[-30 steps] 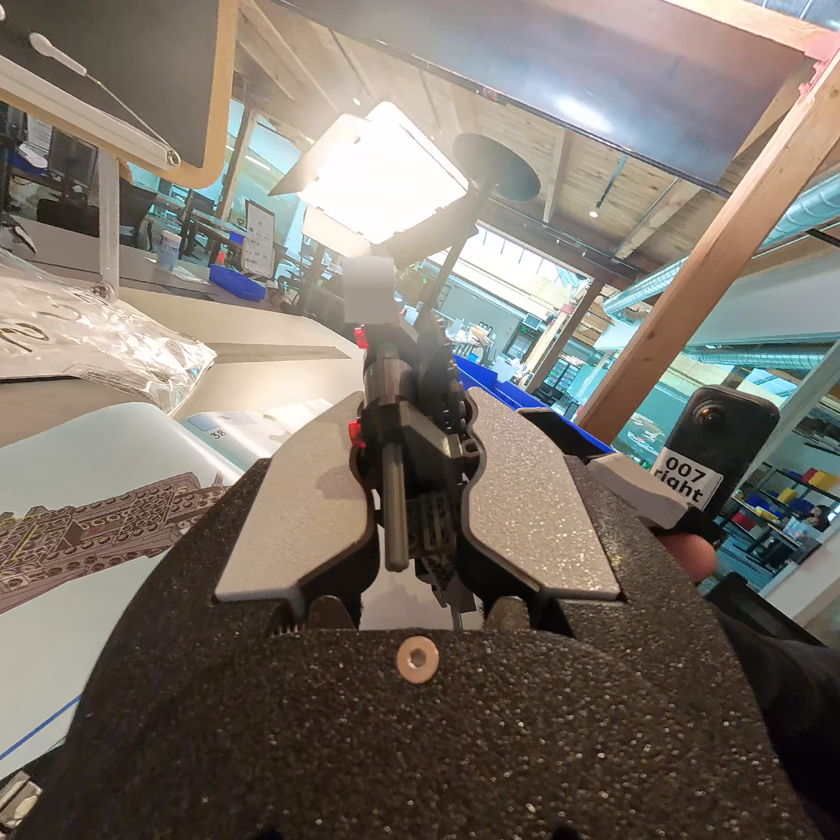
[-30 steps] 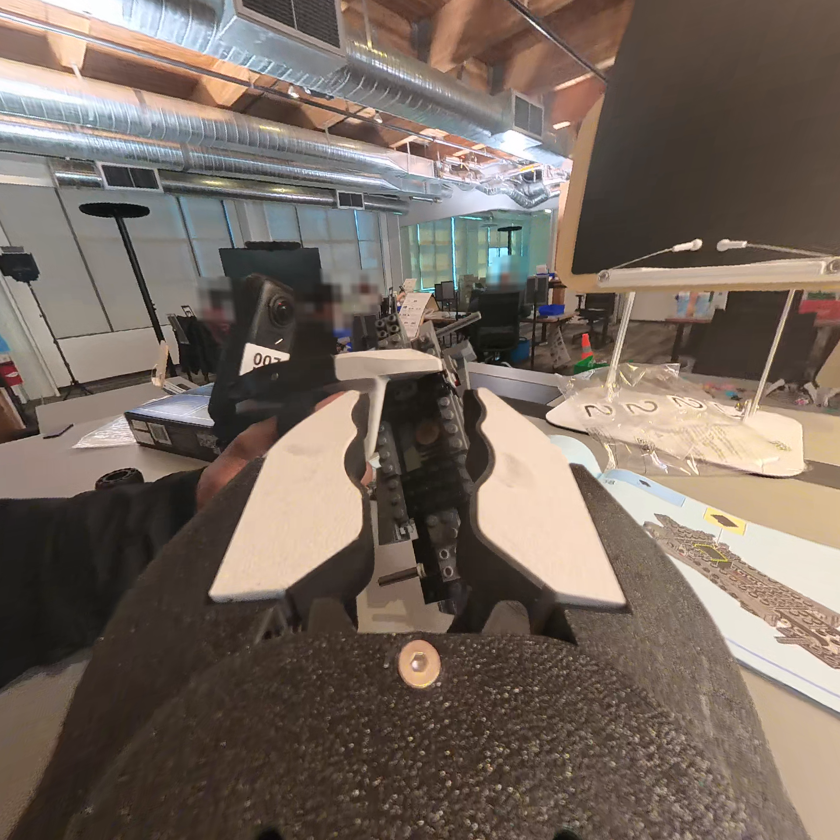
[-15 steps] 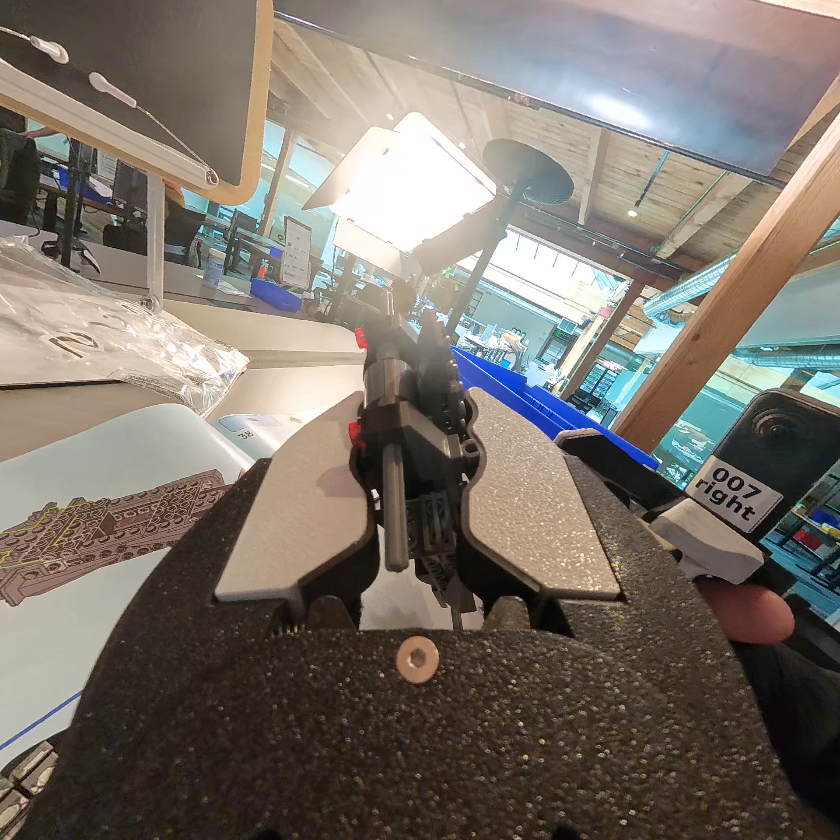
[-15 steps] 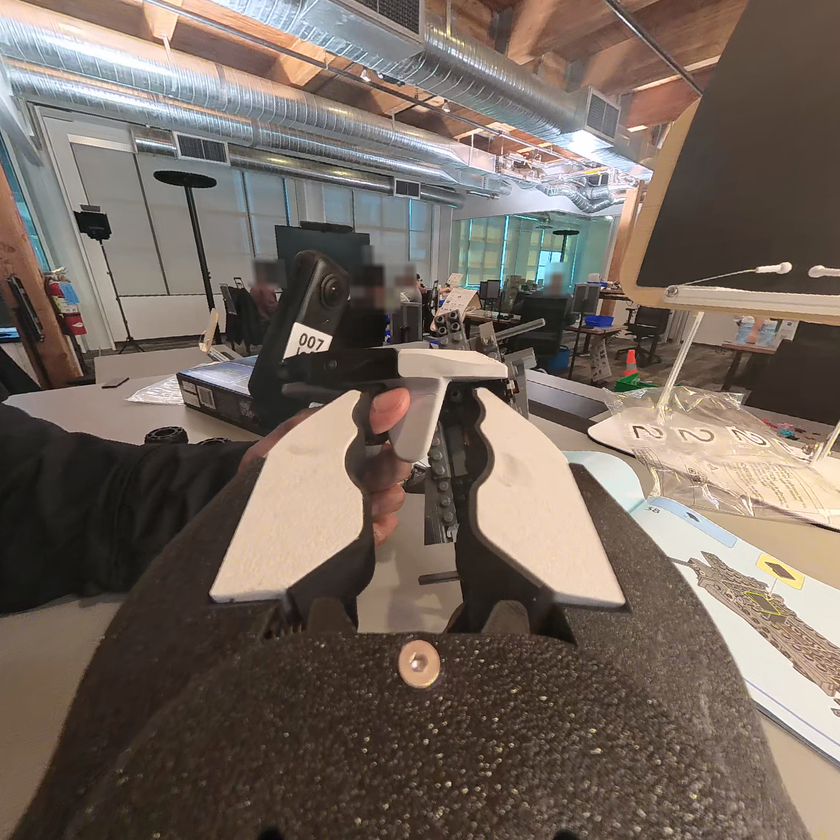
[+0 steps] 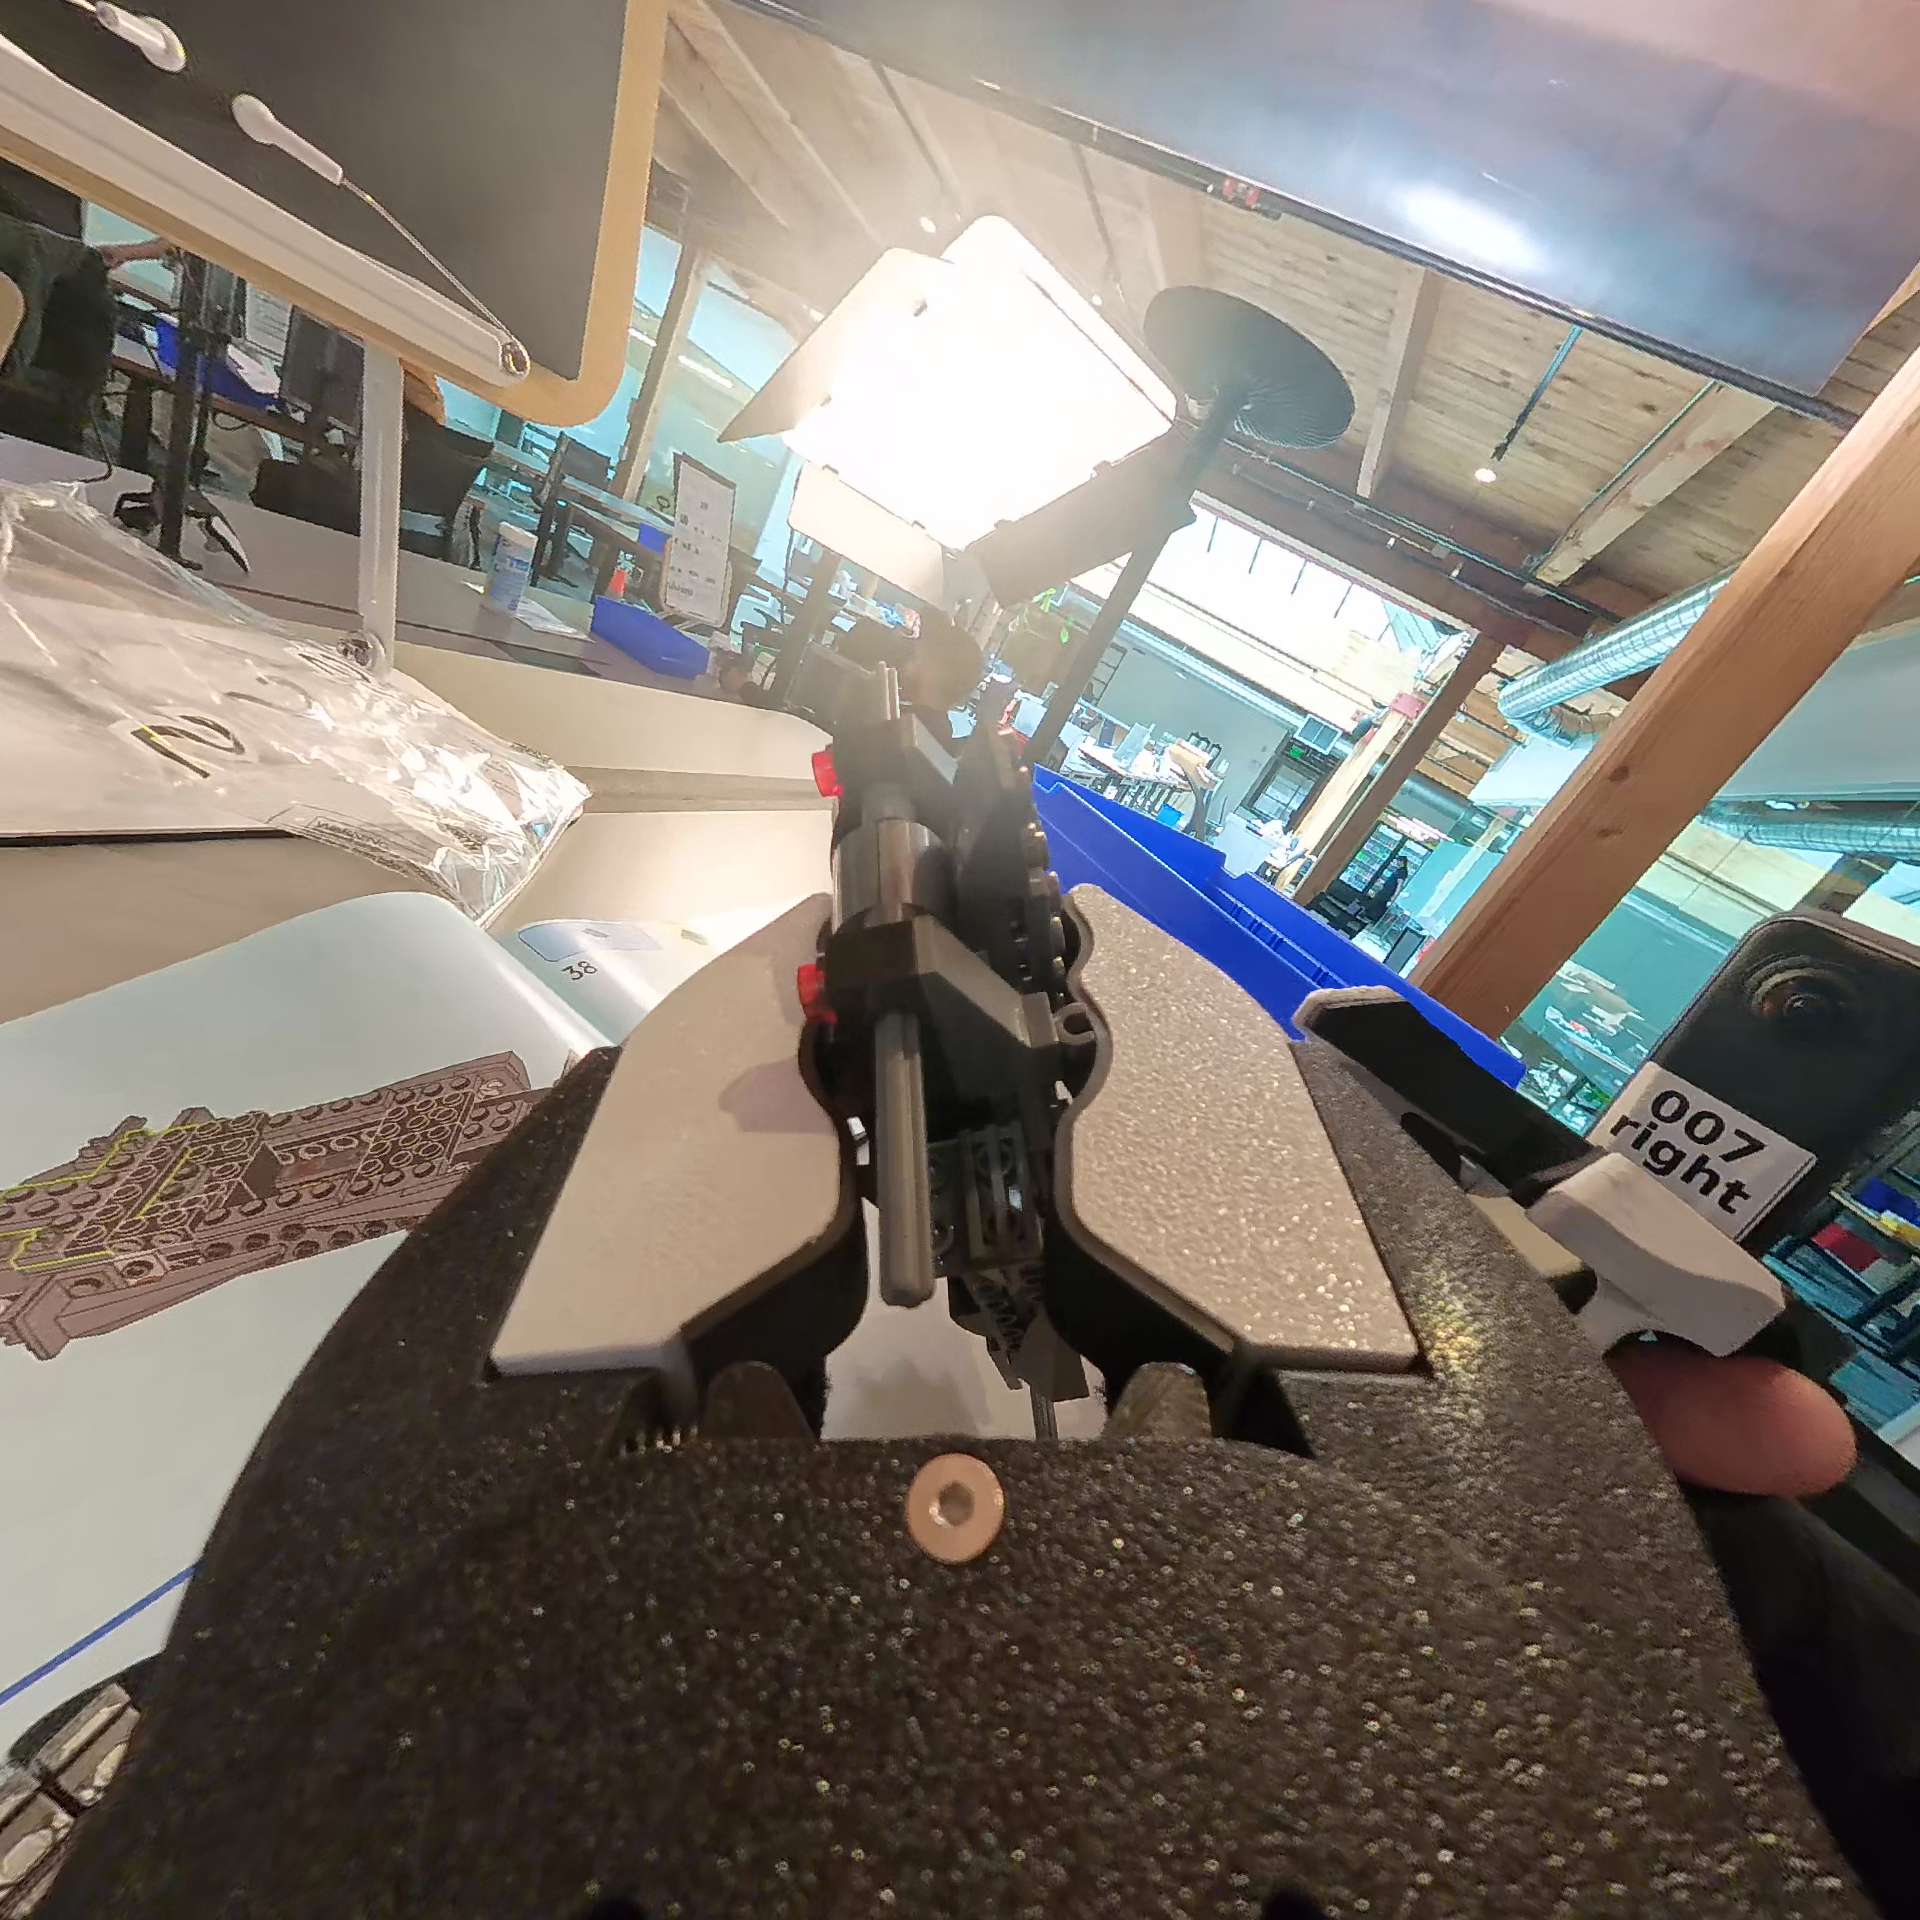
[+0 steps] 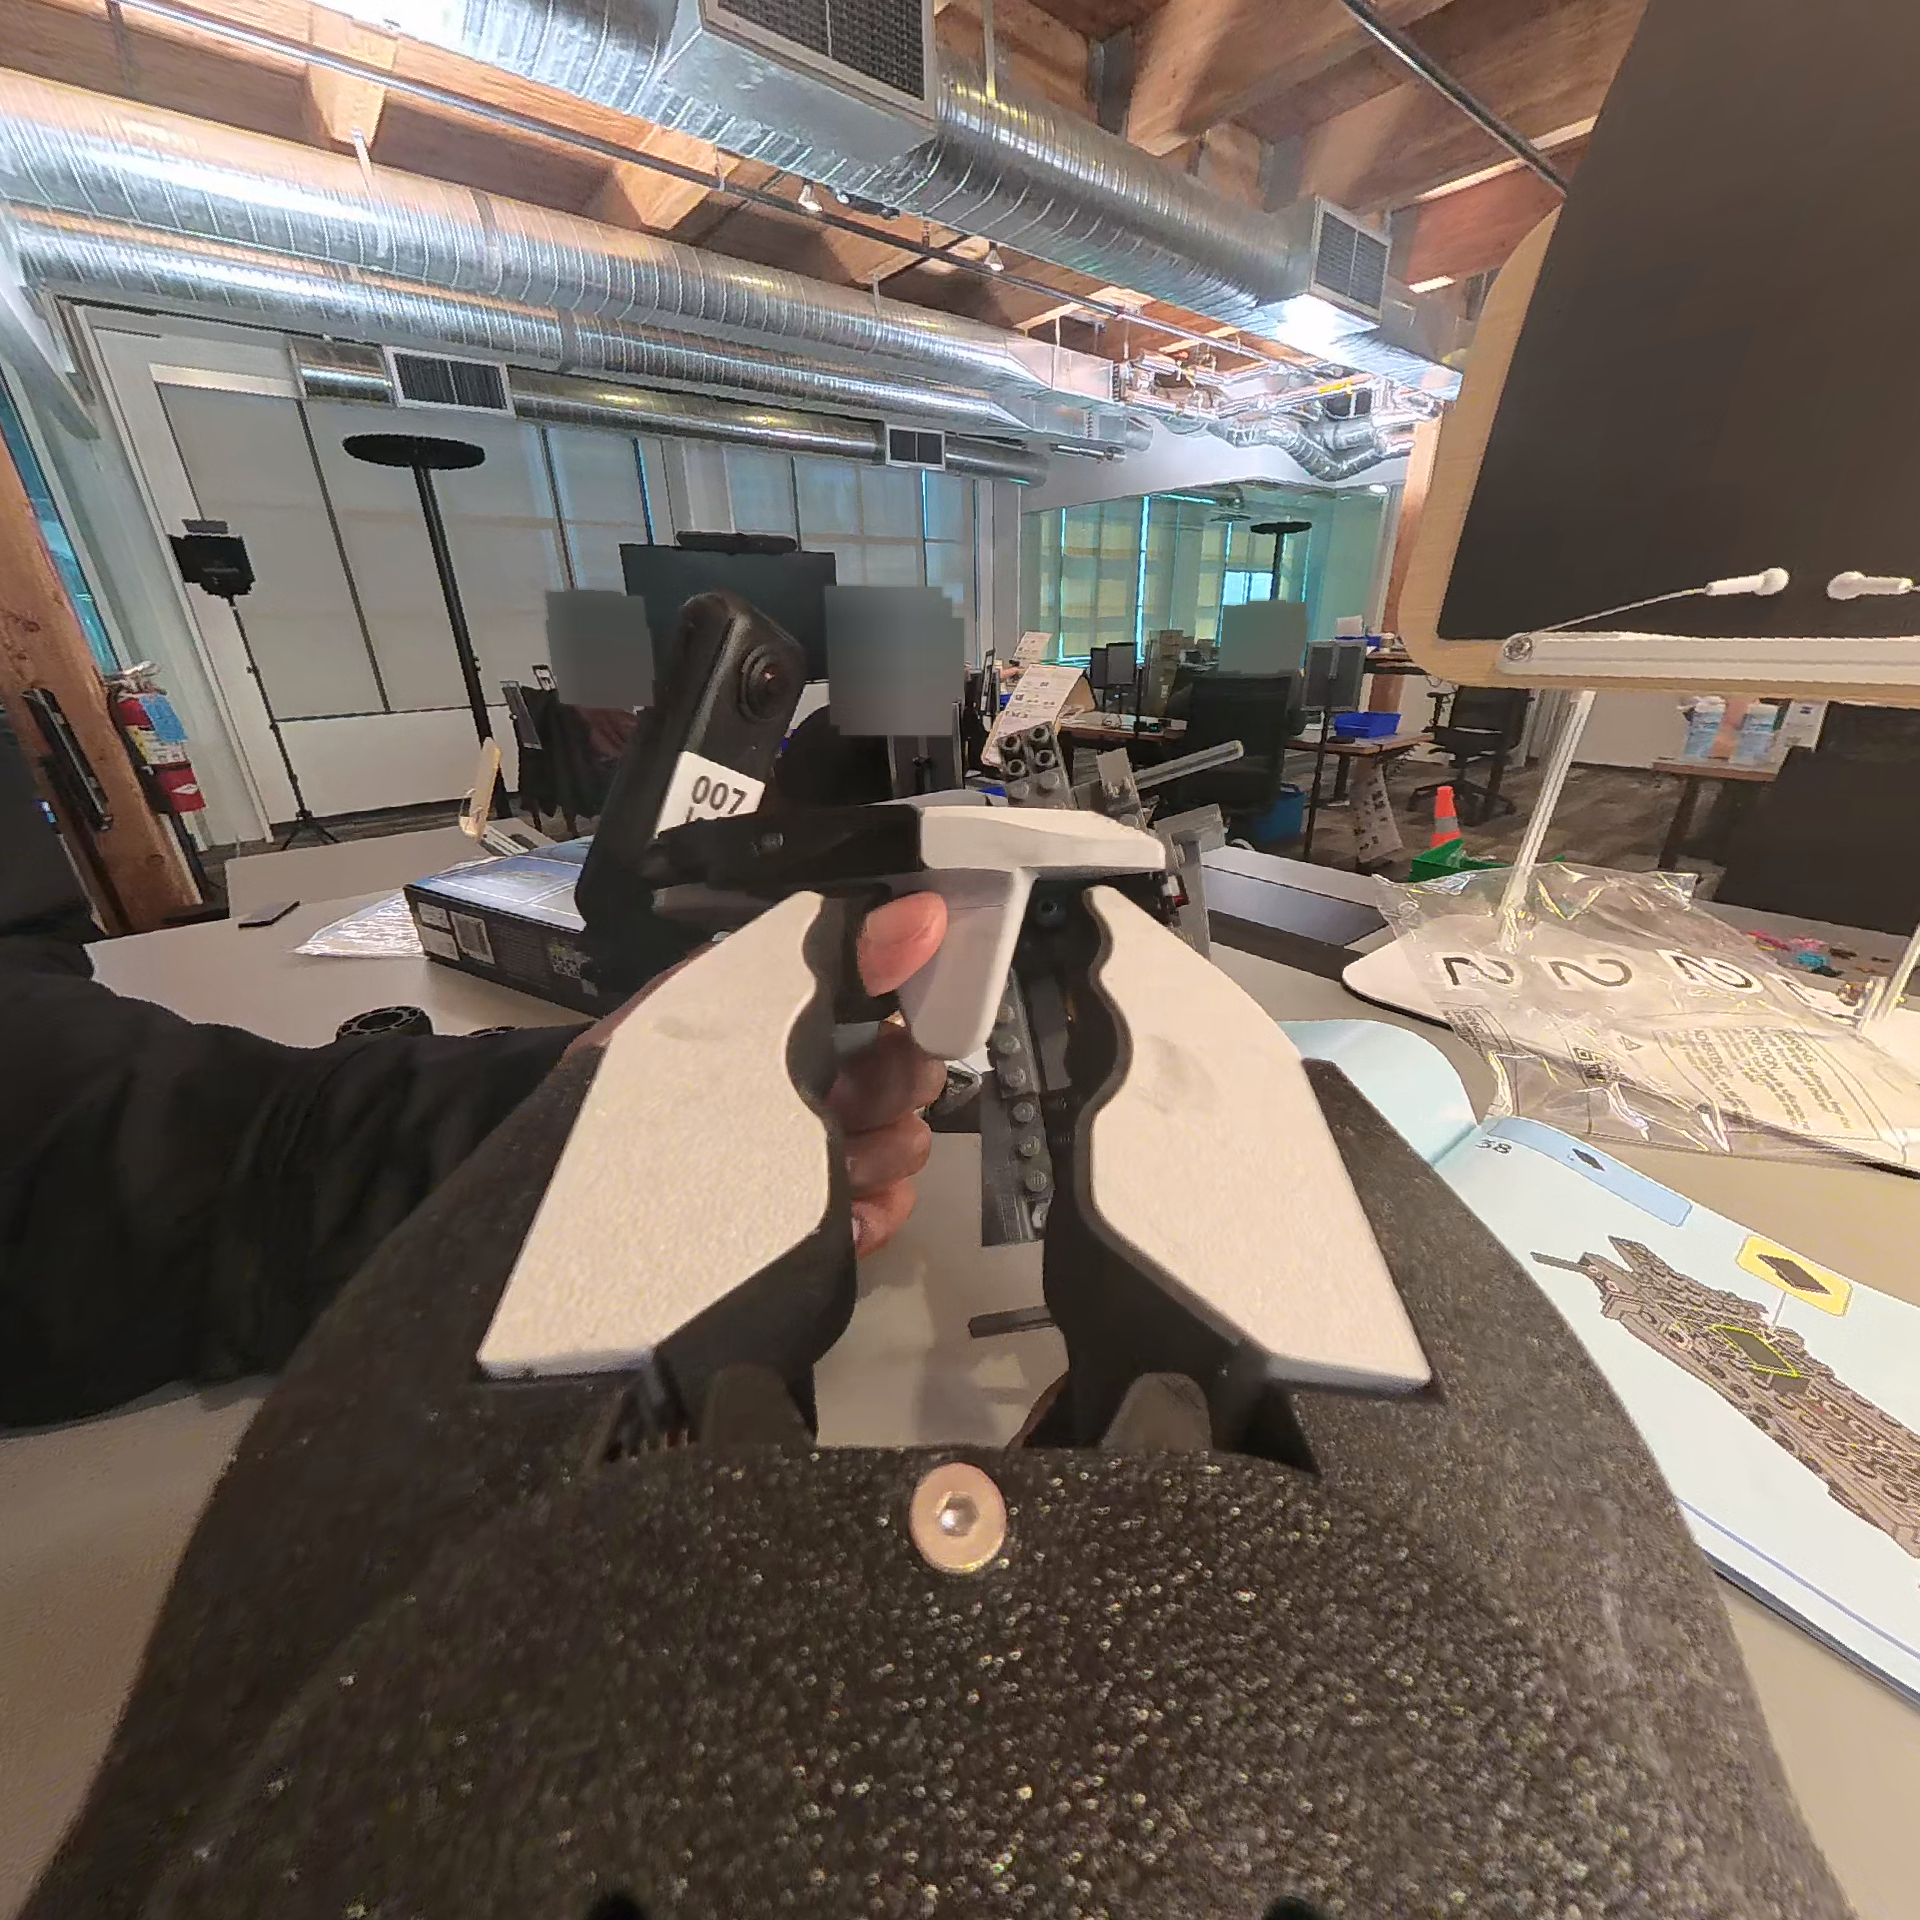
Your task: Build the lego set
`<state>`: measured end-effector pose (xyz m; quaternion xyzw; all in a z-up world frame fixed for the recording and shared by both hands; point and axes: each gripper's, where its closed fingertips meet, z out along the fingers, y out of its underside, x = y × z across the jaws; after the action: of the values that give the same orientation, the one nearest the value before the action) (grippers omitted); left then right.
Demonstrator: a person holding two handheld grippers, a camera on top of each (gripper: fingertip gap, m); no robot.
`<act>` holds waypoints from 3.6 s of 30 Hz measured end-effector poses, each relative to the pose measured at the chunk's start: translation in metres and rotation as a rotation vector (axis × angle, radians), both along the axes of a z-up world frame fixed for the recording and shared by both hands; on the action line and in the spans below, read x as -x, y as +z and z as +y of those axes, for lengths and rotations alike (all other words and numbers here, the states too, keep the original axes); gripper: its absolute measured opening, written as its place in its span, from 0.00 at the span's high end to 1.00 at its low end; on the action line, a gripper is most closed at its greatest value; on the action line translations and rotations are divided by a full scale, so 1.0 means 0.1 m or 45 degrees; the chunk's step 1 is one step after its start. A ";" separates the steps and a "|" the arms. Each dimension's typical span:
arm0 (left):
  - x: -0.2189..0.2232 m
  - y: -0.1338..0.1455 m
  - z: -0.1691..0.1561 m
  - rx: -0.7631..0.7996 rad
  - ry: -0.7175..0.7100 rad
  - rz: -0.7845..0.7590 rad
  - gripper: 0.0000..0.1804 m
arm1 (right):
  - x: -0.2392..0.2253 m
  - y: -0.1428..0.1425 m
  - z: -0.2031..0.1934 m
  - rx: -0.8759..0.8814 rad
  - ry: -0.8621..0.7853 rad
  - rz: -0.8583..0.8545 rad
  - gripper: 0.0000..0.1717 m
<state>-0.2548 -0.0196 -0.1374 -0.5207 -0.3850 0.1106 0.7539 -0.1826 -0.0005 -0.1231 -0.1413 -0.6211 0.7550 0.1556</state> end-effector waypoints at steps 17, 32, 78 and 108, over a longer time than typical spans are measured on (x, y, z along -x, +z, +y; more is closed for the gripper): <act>-0.02 -0.01 0.10 0.088 0.016 0.036 0.80 | -0.12 0.00 0.04 0.013 0.090 0.001 0.77; 0.01 -0.02 0.07 0.065 0.016 0.014 0.80 | -0.14 -0.01 0.02 -0.005 0.125 0.013 0.78; -0.11 -0.04 0.13 0.240 -0.315 0.044 0.80 | 0.50 0.25 -0.33 -0.590 0.167 0.014 0.79; -0.31 -0.03 0.35 0.330 -0.498 0.105 0.80 | 0.35 0.12 -0.19 -1.289 0.277 0.298 0.83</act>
<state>-0.2234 0.0150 -0.1401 -0.6729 -0.2283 0.0321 0.7029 -0.2173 -0.0199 -0.1109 0.1019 -0.8974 0.3833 0.1935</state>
